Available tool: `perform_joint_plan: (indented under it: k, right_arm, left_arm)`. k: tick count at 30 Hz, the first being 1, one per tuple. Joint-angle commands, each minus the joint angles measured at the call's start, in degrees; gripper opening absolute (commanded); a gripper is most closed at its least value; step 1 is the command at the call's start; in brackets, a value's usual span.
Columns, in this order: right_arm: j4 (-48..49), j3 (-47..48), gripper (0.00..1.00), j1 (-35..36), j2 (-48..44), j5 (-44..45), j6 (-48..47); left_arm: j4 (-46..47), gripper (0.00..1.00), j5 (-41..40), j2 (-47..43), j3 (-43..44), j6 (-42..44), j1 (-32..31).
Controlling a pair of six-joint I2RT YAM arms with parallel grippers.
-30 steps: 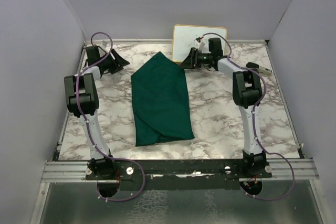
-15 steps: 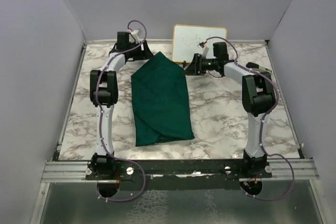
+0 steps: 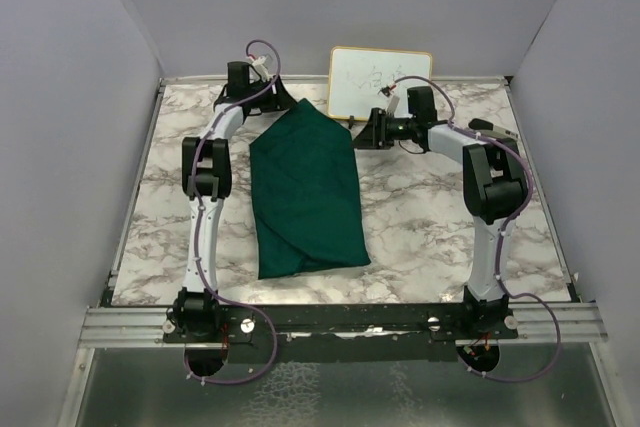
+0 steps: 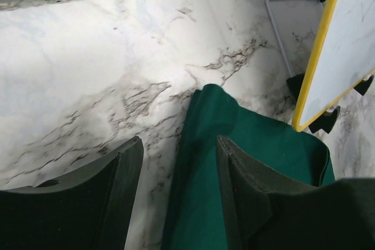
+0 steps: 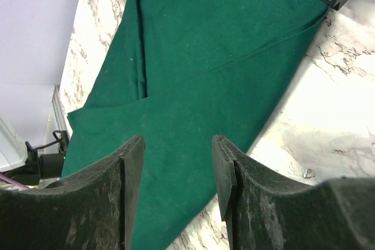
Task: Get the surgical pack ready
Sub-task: Pack the surgical kit at the center of the board.
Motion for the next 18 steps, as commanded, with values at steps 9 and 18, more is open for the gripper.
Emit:
perform_joint_plan:
  k: [9,18]
  right_arm:
    - [2.74,-2.18,0.51,0.14,-3.95,-3.41,0.11]
    - [3.44,-5.42,0.51,0.01,-8.26,-1.92,0.12]
  left_arm:
    - [9.13,0.37,1.54,6.7,6.03,-6.4,-2.83]
    - [9.21,0.0,3.68,-2.27,3.4,-6.8,-1.67]
